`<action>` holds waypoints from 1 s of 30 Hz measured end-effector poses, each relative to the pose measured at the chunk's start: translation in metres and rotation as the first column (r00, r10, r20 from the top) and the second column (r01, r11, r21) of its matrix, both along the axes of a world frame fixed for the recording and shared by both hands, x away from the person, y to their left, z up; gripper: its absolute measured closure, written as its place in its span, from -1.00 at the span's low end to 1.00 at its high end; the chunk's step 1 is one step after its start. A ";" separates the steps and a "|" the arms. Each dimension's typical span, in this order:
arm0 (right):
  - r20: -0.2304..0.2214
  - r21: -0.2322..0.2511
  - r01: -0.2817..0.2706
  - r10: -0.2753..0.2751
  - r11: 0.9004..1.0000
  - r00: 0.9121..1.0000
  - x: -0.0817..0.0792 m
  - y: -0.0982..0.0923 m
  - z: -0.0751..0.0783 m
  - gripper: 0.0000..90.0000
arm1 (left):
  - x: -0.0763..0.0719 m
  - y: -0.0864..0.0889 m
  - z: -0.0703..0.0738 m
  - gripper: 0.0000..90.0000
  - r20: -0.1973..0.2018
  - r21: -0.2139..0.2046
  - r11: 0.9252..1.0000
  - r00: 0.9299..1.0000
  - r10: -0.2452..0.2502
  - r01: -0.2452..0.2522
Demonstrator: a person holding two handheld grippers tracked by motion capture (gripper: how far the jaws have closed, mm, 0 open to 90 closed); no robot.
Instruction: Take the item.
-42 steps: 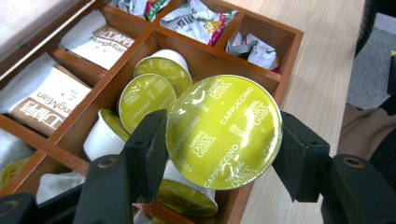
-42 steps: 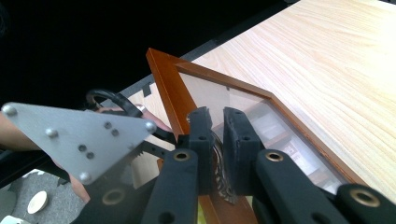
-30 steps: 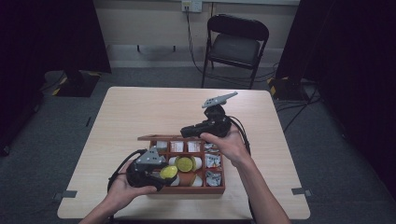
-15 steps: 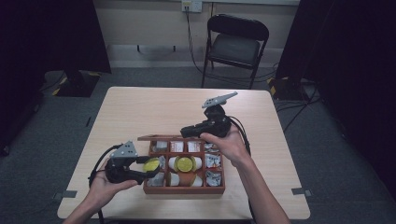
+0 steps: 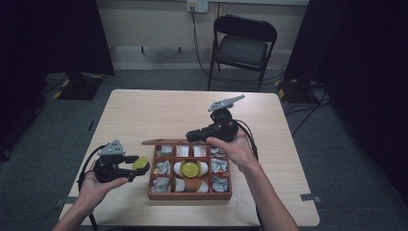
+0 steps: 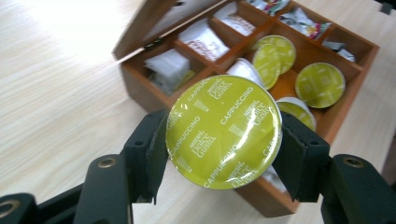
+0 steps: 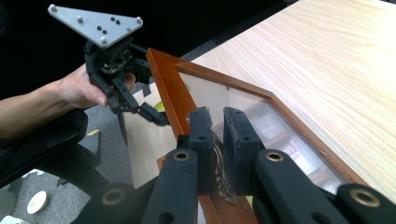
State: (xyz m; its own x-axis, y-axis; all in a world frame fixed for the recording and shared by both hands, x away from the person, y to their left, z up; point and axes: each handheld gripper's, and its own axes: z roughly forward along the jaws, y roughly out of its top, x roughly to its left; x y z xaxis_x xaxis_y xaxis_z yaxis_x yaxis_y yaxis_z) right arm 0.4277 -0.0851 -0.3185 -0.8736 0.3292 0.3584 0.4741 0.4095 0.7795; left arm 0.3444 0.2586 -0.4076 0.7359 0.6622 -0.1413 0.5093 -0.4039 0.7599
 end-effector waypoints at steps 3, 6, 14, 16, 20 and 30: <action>0.001 -0.002 0.002 -0.002 1.000 1.000 -0.001 0.000 0.000 0.84 | 0.006 0.008 -0.001 -0.10 0.003 0.009 1.000 1.000 0.028 -0.028; 0.001 -0.003 0.001 -0.001 1.000 1.000 -0.001 0.000 0.000 0.84 | 0.011 0.012 -0.005 -0.10 -0.006 0.017 0.999 0.999 0.041 -0.041; 0.001 -0.003 0.002 -0.002 1.000 1.000 -0.001 0.000 0.000 0.84 | 0.028 0.026 -0.011 -0.10 -0.032 0.041 0.994 0.994 0.100 -0.099; 0.001 -0.003 0.002 -0.002 1.000 1.000 -0.001 0.000 0.000 0.84 | 0.031 0.029 -0.012 -0.10 -0.030 0.044 0.993 0.994 0.109 -0.108; 0.001 -0.004 0.002 -0.002 1.000 1.000 -0.001 0.000 0.001 0.84 | 0.036 0.032 -0.015 -0.10 -0.032 0.052 0.990 0.991 0.132 -0.131; 0.001 -0.004 0.003 -0.003 1.000 1.000 0.000 0.000 0.001 0.84 | 0.057 0.030 -0.024 -0.10 -0.035 0.062 0.984 0.985 0.169 -0.167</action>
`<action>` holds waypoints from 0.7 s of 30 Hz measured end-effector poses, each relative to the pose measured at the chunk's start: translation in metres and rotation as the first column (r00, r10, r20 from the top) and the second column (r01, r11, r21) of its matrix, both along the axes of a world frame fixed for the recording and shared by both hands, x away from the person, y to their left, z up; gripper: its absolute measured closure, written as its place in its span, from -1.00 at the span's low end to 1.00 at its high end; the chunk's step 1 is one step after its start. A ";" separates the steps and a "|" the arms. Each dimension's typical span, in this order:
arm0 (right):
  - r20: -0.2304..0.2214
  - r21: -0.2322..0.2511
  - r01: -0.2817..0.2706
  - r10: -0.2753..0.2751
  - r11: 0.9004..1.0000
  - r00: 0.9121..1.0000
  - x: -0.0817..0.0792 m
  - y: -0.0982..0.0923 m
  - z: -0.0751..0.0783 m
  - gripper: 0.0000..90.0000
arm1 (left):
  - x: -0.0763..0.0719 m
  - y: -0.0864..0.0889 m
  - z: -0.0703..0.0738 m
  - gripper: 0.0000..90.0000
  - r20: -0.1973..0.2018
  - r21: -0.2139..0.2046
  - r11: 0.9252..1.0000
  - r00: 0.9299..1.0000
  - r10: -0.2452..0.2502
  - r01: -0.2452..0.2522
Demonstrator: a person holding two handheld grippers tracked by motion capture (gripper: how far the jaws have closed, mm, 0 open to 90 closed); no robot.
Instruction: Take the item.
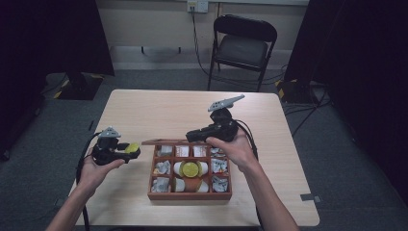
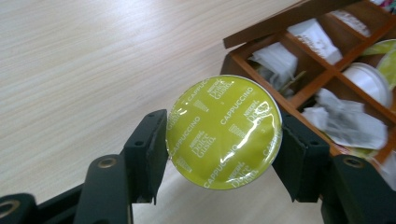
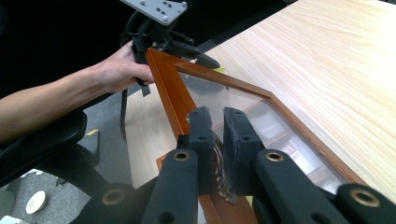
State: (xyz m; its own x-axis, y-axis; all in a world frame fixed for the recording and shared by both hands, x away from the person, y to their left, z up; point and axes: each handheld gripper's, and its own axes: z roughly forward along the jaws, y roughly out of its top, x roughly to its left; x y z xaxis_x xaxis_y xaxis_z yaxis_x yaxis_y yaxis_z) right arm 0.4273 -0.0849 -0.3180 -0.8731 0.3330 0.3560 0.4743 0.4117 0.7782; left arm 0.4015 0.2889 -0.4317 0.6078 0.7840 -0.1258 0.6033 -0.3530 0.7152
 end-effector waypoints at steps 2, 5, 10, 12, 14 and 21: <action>0.000 0.000 0.000 0.000 1.000 1.000 0.000 0.000 0.000 0.84 | 0.005 -0.002 -0.005 -0.10 -0.004 0.004 1.000 1.000 0.007 -0.007; 0.000 0.001 -0.001 0.001 1.000 1.000 0.000 0.000 0.000 0.84 | 0.013 -0.004 -0.015 -0.10 -0.026 0.000 1.000 0.999 0.023 -0.023; 0.000 0.001 -0.001 0.001 1.000 1.000 0.000 0.000 0.000 0.84 | 0.019 -0.009 -0.023 -0.10 -0.035 0.021 0.999 0.999 0.028 -0.027; 0.001 0.000 0.000 0.000 1.000 1.000 0.000 0.000 0.000 0.84 | 0.021 -0.011 -0.026 -0.10 -0.037 0.041 0.999 0.999 0.022 -0.021; 0.000 0.000 0.000 0.000 1.000 1.000 0.000 0.000 0.000 0.83 | 0.023 -0.012 -0.030 -0.10 -0.043 0.054 0.998 0.999 0.021 -0.019; 0.001 0.000 0.000 0.000 1.000 1.000 -0.001 0.000 0.000 0.83 | 0.026 -0.014 -0.042 -0.10 -0.054 0.078 0.997 0.998 0.025 -0.020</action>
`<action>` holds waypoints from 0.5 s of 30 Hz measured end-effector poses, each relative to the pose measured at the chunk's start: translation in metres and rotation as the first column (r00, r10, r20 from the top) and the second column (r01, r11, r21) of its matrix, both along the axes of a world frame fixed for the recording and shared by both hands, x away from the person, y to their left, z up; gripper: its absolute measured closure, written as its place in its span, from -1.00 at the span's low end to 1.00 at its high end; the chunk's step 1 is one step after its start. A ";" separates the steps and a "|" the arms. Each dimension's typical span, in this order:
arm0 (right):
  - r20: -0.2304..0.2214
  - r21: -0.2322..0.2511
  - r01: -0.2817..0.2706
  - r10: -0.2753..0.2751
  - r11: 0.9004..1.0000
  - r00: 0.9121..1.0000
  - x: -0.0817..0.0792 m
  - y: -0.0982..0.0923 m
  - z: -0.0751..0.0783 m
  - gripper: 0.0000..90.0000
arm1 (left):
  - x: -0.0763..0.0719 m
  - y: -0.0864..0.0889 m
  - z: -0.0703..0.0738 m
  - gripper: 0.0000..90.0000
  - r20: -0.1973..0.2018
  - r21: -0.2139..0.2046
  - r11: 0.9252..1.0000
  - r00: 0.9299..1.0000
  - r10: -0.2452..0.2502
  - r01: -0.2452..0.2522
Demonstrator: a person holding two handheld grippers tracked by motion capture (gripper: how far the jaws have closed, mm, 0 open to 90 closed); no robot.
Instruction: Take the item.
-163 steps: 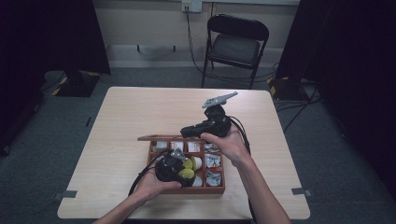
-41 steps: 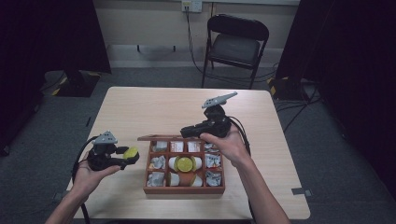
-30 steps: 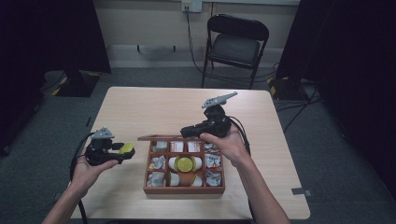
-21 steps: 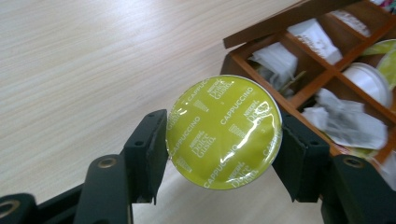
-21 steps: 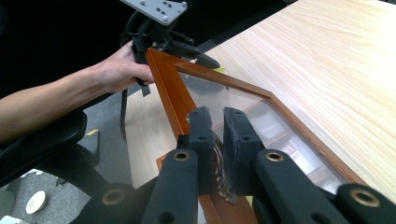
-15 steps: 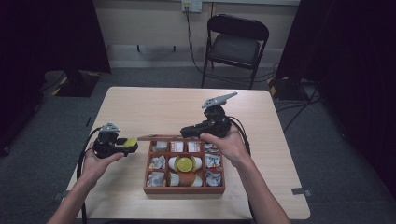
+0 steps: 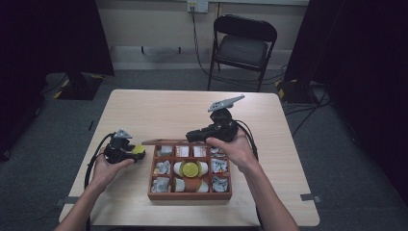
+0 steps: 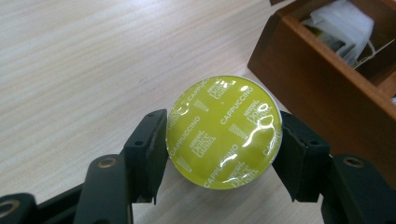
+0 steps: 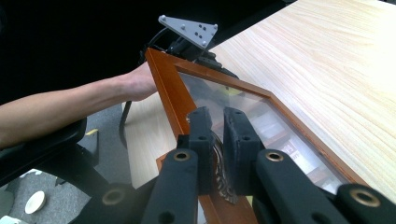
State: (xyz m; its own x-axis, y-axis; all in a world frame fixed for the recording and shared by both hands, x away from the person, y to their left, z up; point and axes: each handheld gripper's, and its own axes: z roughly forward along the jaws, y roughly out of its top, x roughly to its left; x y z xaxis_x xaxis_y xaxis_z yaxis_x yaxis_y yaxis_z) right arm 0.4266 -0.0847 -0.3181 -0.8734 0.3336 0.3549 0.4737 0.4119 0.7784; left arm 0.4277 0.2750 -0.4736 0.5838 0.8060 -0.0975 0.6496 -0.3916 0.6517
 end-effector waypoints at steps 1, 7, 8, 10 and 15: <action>0.000 0.000 0.000 0.000 1.000 1.000 0.000 0.000 0.000 0.84 | 0.000 0.001 0.000 -0.10 -0.001 -0.001 1.000 1.000 0.003 -0.003; 0.003 -0.003 0.002 -0.002 1.000 1.000 -0.001 0.000 0.000 0.84 | 0.004 0.002 -0.004 -0.10 0.006 -0.007 0.999 0.999 0.033 -0.033; 0.002 -0.002 0.002 -0.002 1.000 1.000 0.000 0.000 0.000 0.84 | 0.004 0.002 -0.006 -0.10 0.005 -0.007 1.000 1.000 0.029 -0.029; 0.002 -0.003 0.002 -0.002 1.000 1.000 0.000 0.000 0.001 0.83 | 0.004 0.000 -0.006 -0.10 0.011 -0.004 1.000 0.999 0.030 -0.030; 0.002 -0.003 0.001 -0.001 1.000 1.000 0.000 0.000 0.000 0.84 | 0.005 0.003 -0.007 -0.11 0.002 -0.021 0.998 0.998 0.055 -0.055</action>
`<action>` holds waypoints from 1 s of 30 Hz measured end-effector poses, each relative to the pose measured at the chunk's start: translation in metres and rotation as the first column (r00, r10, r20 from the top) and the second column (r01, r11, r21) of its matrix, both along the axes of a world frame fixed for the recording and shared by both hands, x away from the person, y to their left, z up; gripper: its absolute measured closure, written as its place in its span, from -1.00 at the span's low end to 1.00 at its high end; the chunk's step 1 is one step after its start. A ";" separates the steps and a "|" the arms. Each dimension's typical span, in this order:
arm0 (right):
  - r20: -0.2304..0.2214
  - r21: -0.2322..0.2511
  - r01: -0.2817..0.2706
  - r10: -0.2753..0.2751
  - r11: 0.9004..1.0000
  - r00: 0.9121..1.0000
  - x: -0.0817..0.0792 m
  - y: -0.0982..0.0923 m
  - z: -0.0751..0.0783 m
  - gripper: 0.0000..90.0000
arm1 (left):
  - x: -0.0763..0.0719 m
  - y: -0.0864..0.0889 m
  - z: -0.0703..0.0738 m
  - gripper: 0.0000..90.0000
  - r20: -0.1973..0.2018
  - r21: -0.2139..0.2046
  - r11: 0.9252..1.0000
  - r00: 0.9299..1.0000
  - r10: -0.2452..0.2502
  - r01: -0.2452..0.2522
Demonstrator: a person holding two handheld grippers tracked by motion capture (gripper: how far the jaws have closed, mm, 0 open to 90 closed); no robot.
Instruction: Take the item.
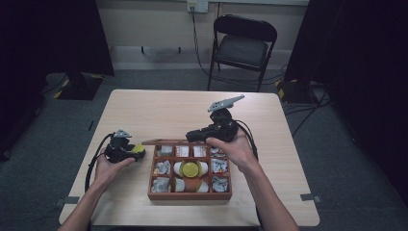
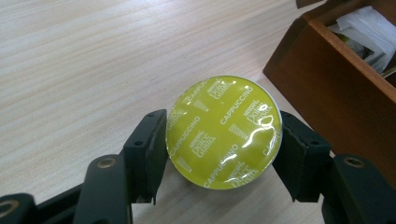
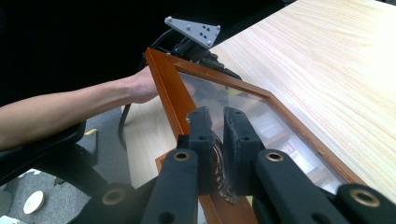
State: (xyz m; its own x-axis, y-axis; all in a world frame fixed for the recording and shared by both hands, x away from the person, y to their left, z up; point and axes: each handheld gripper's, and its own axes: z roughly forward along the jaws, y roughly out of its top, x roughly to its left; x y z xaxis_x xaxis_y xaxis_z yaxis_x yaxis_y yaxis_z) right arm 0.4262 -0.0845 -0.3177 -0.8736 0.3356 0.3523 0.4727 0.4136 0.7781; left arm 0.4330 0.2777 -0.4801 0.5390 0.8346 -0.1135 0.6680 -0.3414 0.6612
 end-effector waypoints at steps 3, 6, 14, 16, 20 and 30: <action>0.000 0.001 -0.001 0.001 1.000 1.000 -0.001 0.000 -0.001 0.84 | 0.000 0.002 0.000 -0.19 -0.003 -0.006 1.000 1.000 0.008 -0.008; -0.001 0.000 0.000 0.000 1.000 1.000 -0.001 0.000 -0.001 0.83 | 0.000 0.004 0.001 -0.33 0.000 -0.022 0.999 1.000 0.026 -0.026; 0.001 0.001 0.000 0.000 1.000 1.000 -0.001 0.000 -0.001 0.84 | -0.004 0.008 0.004 -0.64 -0.005 -0.026 1.000 1.000 -0.006 0.005; 0.000 0.003 -0.002 0.002 1.000 1.000 0.000 0.000 -0.001 0.84 | -0.011 0.012 0.009 -0.64 -0.009 -0.030 1.000 1.000 -0.007 0.006; -0.001 0.002 -0.002 0.002 1.000 1.000 0.000 0.000 -0.001 0.84 | -0.022 0.017 0.015 -0.64 0.005 -0.042 0.999 1.000 -0.026 0.026; -0.003 0.002 -0.003 0.003 1.000 1.000 0.000 0.000 -0.001 0.84 | -0.045 0.023 -0.001 -0.65 -0.075 0.030 0.999 0.997 -0.018 0.020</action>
